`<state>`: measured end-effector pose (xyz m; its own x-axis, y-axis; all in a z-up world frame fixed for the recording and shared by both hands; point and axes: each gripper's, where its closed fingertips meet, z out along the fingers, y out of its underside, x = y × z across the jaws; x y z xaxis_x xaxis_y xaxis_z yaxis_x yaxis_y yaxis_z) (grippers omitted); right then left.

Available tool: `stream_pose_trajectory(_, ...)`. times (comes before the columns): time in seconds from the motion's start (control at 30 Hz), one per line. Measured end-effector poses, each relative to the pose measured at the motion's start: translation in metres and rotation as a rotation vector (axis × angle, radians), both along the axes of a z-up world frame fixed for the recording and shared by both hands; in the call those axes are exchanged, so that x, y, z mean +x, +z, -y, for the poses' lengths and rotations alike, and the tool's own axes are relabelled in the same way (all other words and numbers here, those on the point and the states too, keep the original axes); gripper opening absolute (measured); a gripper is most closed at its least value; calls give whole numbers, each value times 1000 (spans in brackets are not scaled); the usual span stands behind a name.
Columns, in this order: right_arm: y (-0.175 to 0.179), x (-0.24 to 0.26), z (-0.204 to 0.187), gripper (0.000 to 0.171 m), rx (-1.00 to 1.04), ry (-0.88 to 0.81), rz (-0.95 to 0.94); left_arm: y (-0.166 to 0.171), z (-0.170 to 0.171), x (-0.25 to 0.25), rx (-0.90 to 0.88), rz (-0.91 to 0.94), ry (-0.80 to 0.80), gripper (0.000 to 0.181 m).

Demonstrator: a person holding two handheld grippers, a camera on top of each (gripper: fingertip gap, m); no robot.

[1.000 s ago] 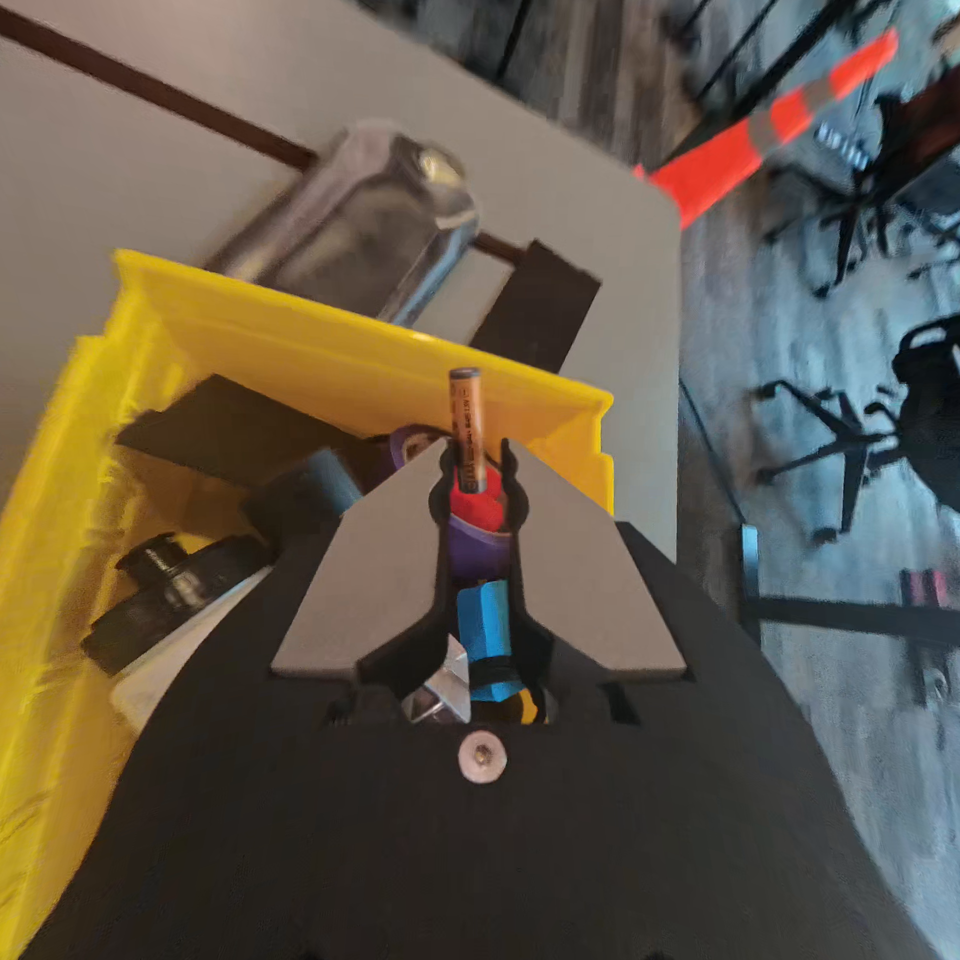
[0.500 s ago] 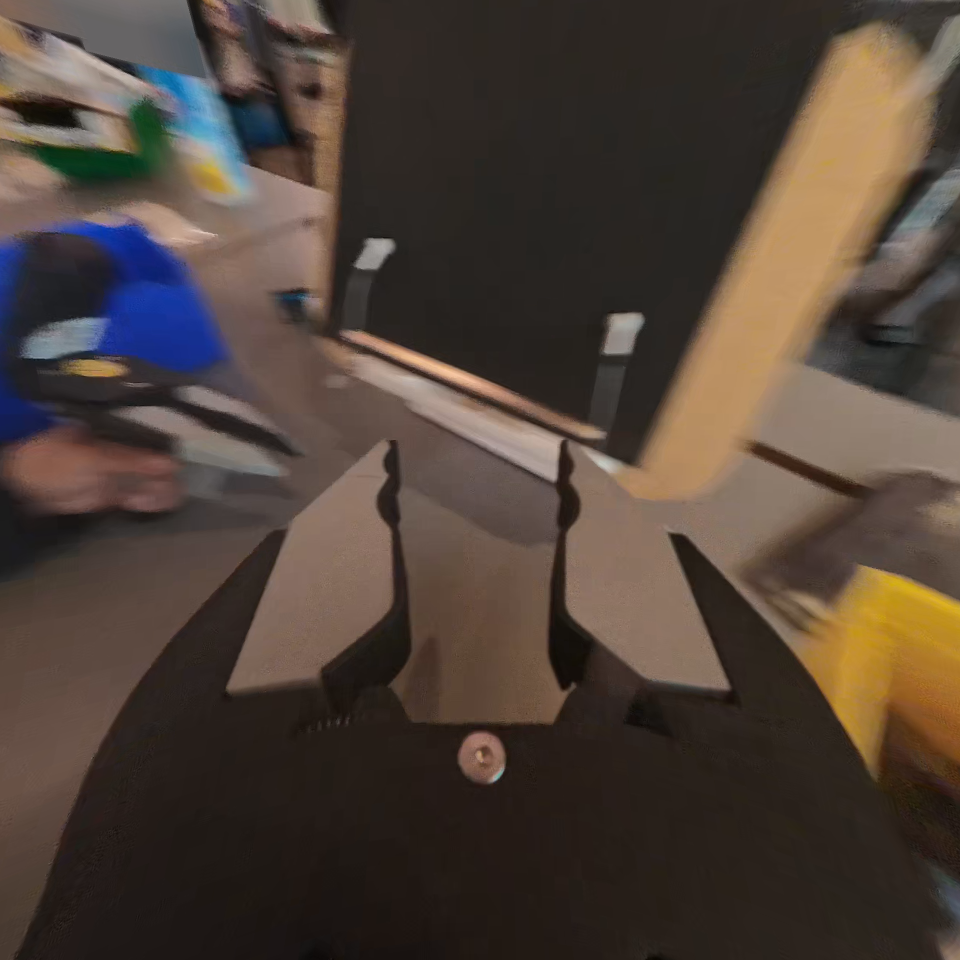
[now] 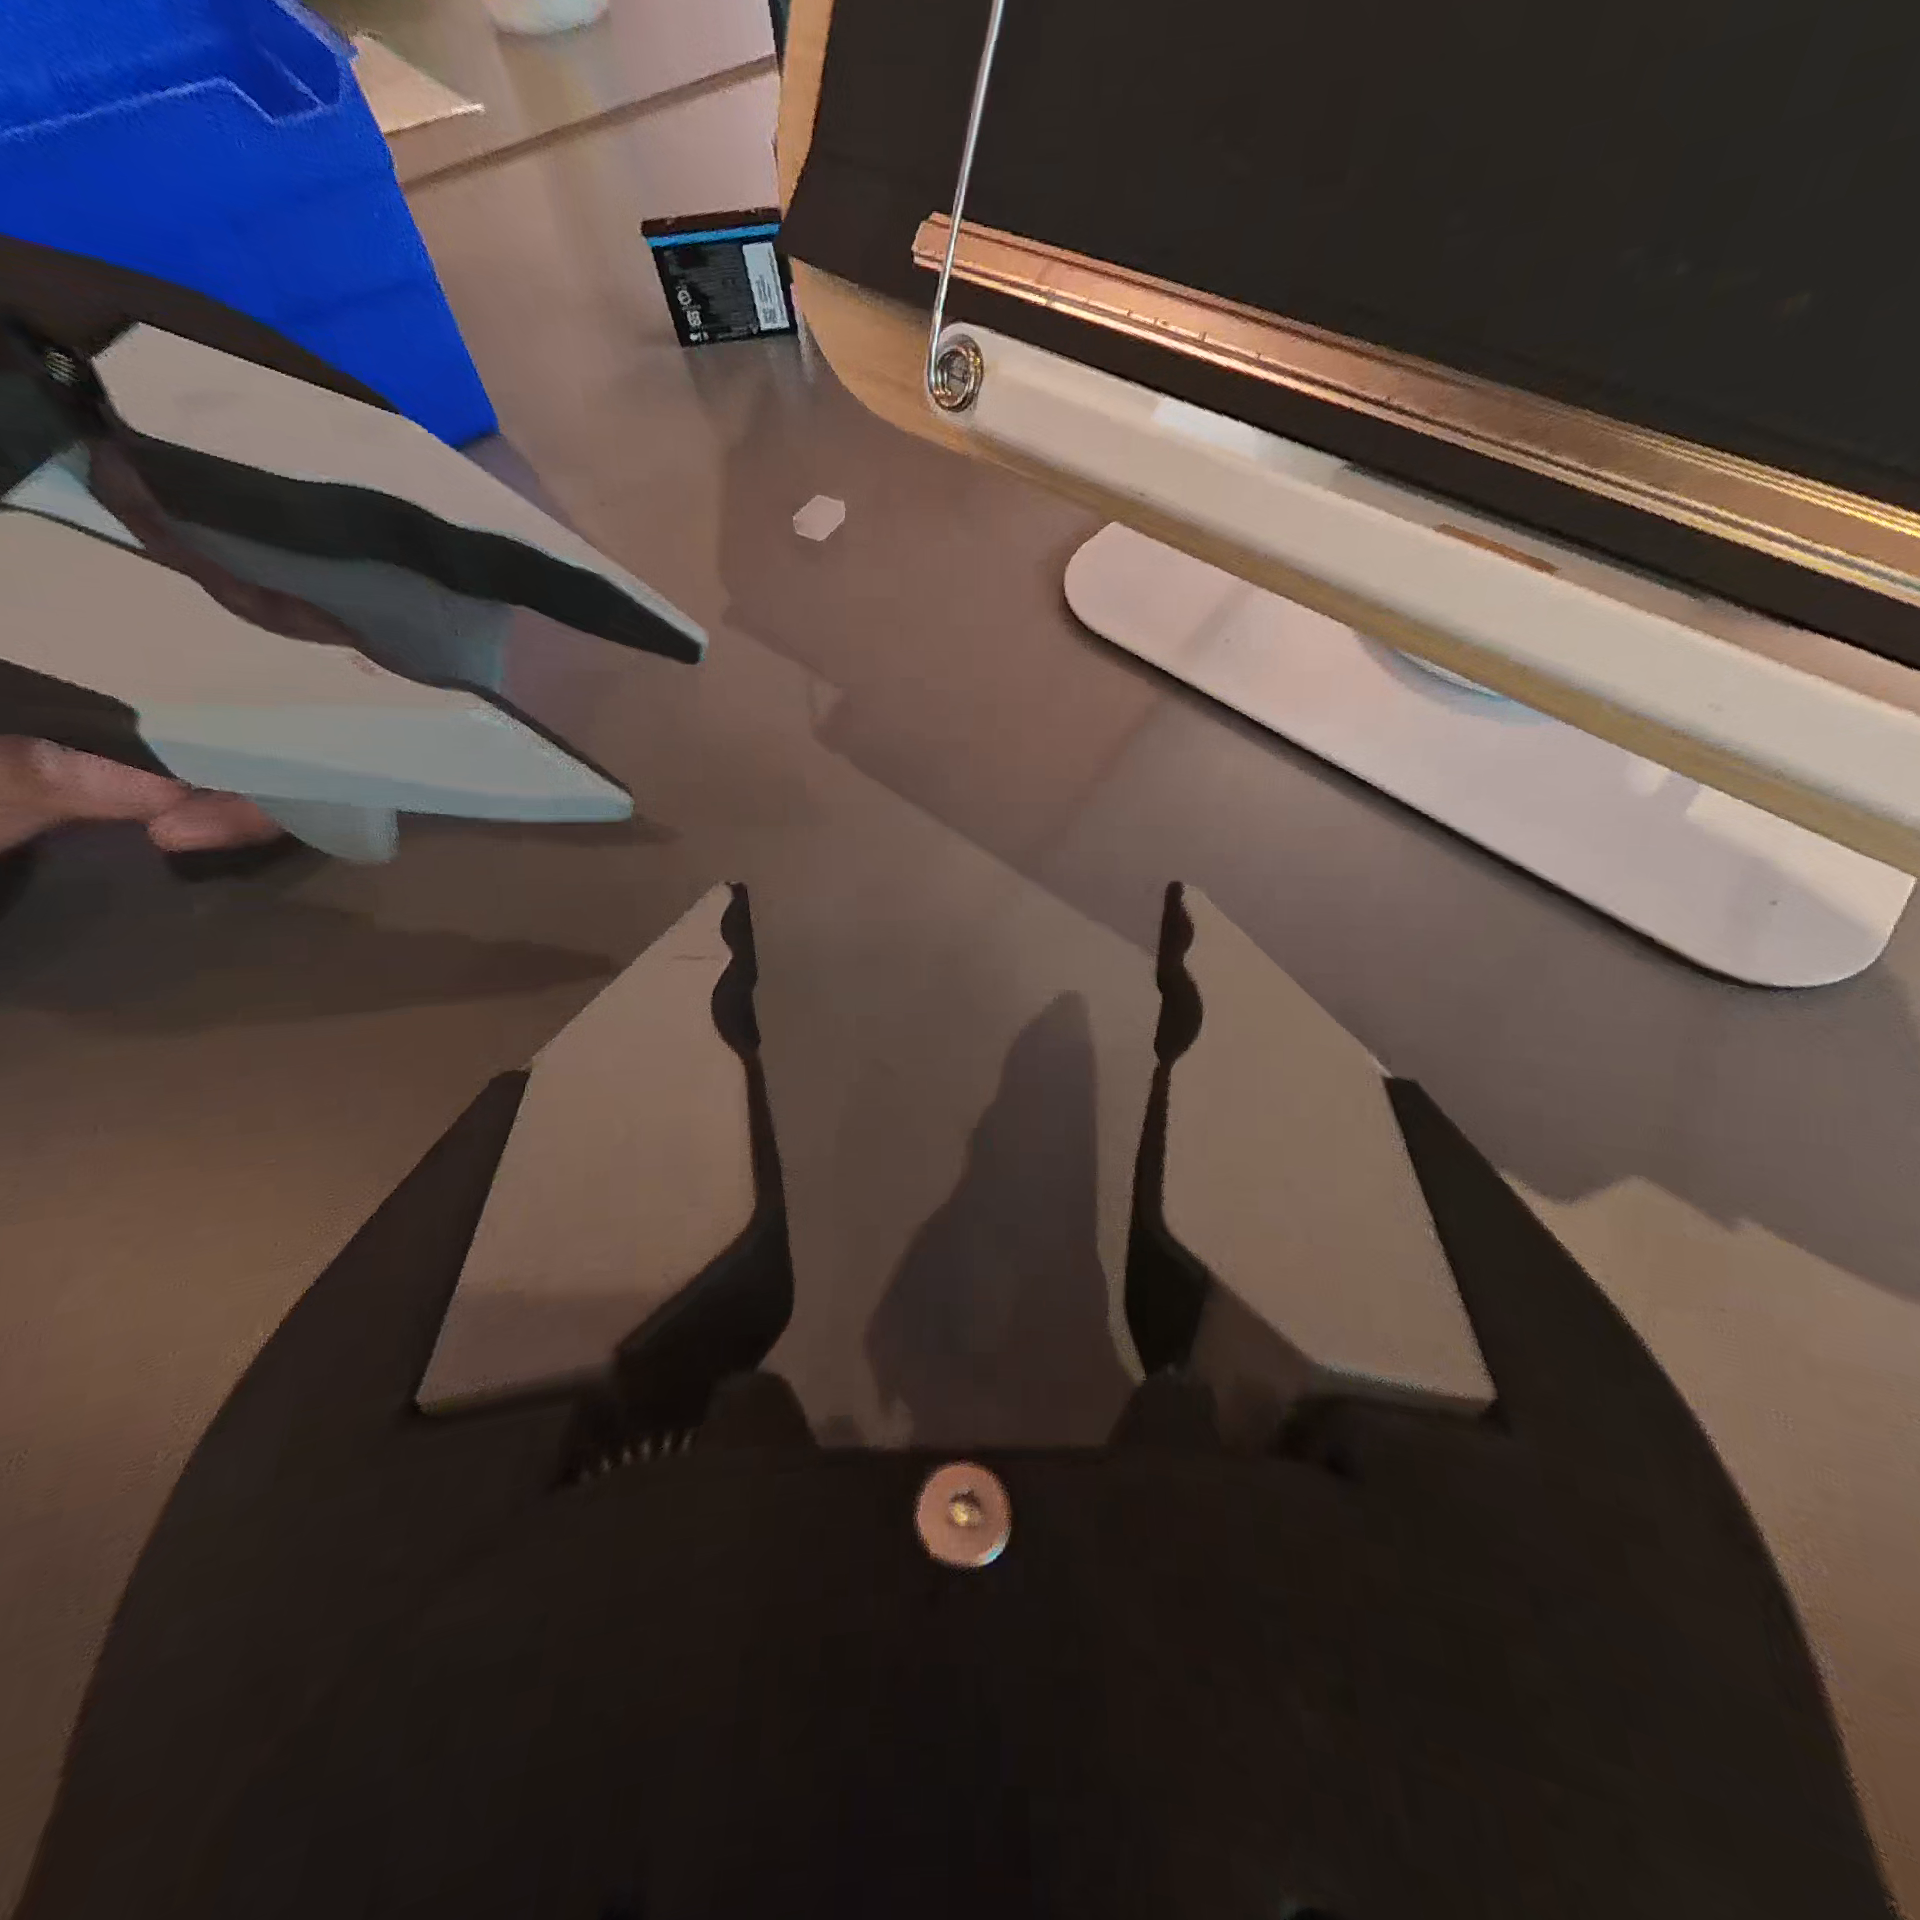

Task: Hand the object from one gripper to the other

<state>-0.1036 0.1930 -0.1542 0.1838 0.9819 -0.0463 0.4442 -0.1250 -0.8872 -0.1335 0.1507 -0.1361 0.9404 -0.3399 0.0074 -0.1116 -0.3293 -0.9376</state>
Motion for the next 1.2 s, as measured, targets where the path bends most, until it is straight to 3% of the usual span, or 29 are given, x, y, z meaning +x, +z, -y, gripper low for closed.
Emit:
stream_pose_trajectory(0.17,6,2,3,83,-15,22,-44,-9,-3,-3,-60,-5,33,57)
stream_pose_trajectory(0.83,2,-3,2,76,-20,23,-19,-10,4,1,-76,-213,34,50)
stream_pose_trajectory(0.9,2,-3,2,75,-6,23,-20,1,12,-10,-57,-293,79,46)
stream_pose_trajectory(0.97,3,-3,3,74,2,28,-22,22,33,-11,-51,-261,97,44)
stream_pose_trajectory(1.07,2,-4,6,75,-7,36,-17,79,78,-22,-20,-154,91,45)
stream_pose_trajectory(1.2,1,-3,7,75,-49,39,-18,153,135,-124,52,-119,334,30)
